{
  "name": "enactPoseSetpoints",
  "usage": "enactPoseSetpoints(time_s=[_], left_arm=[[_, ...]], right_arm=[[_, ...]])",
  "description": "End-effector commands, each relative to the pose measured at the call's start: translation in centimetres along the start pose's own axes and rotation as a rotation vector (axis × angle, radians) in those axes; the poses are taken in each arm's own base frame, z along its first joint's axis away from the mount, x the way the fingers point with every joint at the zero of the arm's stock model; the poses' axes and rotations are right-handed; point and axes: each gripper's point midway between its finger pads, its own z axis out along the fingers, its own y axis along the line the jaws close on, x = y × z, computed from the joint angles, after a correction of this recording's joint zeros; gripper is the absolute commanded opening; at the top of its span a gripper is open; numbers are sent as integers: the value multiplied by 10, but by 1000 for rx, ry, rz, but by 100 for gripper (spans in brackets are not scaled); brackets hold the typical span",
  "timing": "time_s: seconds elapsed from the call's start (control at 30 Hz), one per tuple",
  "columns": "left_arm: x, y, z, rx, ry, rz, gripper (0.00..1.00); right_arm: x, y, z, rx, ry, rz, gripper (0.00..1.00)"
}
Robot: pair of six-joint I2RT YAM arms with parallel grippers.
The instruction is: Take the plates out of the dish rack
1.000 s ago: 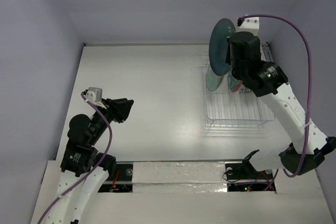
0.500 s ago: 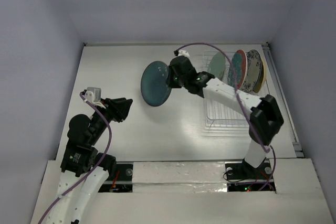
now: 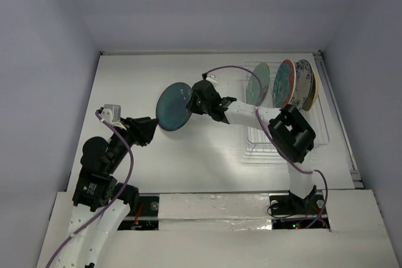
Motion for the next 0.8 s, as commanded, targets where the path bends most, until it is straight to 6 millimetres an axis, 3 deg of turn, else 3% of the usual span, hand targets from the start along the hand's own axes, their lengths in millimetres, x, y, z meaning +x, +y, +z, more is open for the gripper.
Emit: enactPoseSetpoints(time_s=[0.0,0.17,0.33,0.43,0.57,0.77], left_arm=[[-6,-1,3,9,-21,5,35],[-4,-2,4,12,-14,3,35],[-3,-1,5,11,-8,2,35],[-3,-1,5,10,-10,2,35],[-3,-1,5,8,-8,1,35],[-4,0,4,4,-15,2,35]], right_arm=[[-53,36,-13,-129,-206,153,0],[-33,-21,-17,20,-237,151,0],[-23,-62,-14,137,-241,158,12],[-24,-81,-15,171,-253,181,20],[-25,-104,-15,233,-253,185,23],[-30,-123,-25,277,-278,185,37]])
